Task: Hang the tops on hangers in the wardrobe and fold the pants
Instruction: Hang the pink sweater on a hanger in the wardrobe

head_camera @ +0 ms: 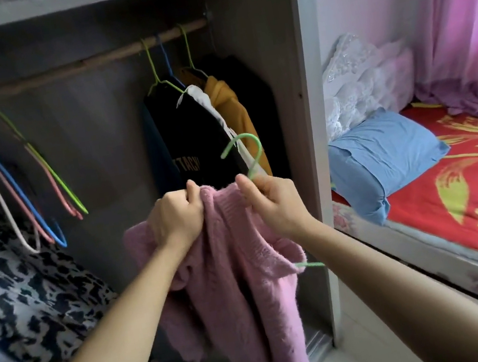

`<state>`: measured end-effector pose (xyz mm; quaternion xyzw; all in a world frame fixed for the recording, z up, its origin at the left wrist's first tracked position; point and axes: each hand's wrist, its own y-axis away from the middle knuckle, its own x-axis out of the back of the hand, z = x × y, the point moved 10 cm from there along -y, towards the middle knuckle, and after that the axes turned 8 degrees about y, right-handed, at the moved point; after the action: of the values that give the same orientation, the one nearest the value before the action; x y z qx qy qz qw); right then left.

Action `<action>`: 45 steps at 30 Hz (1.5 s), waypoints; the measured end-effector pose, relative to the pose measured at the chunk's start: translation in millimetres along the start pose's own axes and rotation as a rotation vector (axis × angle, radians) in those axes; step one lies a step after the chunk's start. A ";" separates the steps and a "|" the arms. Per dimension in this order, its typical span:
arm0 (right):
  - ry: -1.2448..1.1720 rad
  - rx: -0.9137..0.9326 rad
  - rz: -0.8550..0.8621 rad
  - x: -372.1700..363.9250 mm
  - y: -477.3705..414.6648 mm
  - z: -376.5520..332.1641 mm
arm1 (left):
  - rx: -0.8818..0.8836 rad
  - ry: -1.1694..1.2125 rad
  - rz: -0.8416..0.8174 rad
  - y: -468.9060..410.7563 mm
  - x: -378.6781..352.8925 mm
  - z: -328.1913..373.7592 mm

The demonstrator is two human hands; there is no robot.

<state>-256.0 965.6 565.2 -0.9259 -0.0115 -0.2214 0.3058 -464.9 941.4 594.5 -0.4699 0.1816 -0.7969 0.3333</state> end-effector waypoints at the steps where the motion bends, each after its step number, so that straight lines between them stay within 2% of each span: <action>1: 0.144 0.078 0.075 7.1 7.1 -2.6 | 0.032 0.023 0.027 -1.5 2.1 -6.6; 4: 0.401 0.276 0.315 28.5 44.1 5.2 | 0.095 0.075 0.118 -9.2 13.9 -16.3; 6: 0.491 0.359 0.351 26.6 72.7 24.2 | 0.107 0.108 0.158 -17.5 22.1 -14.7; 8: 0.471 0.347 0.167 7.9 86.2 49.1 | 0.084 0.135 0.173 -24.5 28.1 -6.4; 10: 0.474 0.256 -0.055 -11.4 90.6 70.9 | 0.049 0.147 0.180 -25.4 32.0 4.7; 11: 0.509 0.244 -0.088 -13.1 91.4 72.9 | 0.035 0.150 0.185 -24.5 33.2 9.8; 15: 0.527 0.378 0.041 -1.3 97.0 53.3 | 0.008 0.152 0.204 -22.6 35.2 21.0; 17: 0.439 0.345 -0.033 -1.6 99.5 48.9 | 0.014 0.150 0.204 -23.9 33.4 23.3; 19: 0.500 0.470 -0.122 -16.3 111.0 40.4 | 0.029 0.148 0.194 -22.8 29.5 25.0; 20: 0.502 0.470 -0.179 -23.0 114.3 43.0 | 0.036 0.152 0.186 -21.8 27.1 25.4; 22: 0.447 0.341 -0.309 -30.3 113.3 57.1 | 0.051 0.174 0.173 -19.9 24.0 23.4; 24: 0.458 0.232 -0.363 -27.5 110.8 76.2 | 0.067 0.202 0.171 -20.6 25.0 17.8; 26: 0.490 0.174 -0.337 -5.1 104.4 86.2 | 0.066 0.194 0.174 -24.1 29.7 9.6; 30: 0.585 0.291 -0.161 58.0 88.8 84.4 | 0.046 0.076 0.204 -32.3 45.2 -19.5; 36: 0.577 0.339 -0.133 92.4 80.6 81.6 | 0.036 0.074 0.174 -35.9 45.7 -43.1; 39: 0.604 0.322 -0.119 111.0 77.7 84.6 | -0.032 -0.026 0.146 -32.7 46.2 -48.0; 45: 0.635 0.321 -0.169 101.1 61.0 73.9 | -0.092 0.013 0.136 -27.1 33.7 -24.0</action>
<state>-125.6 946.7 520.3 -0.7472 -0.0270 -0.5175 0.4161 -506.9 936.5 620.2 -0.4660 0.2518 -0.7664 0.3635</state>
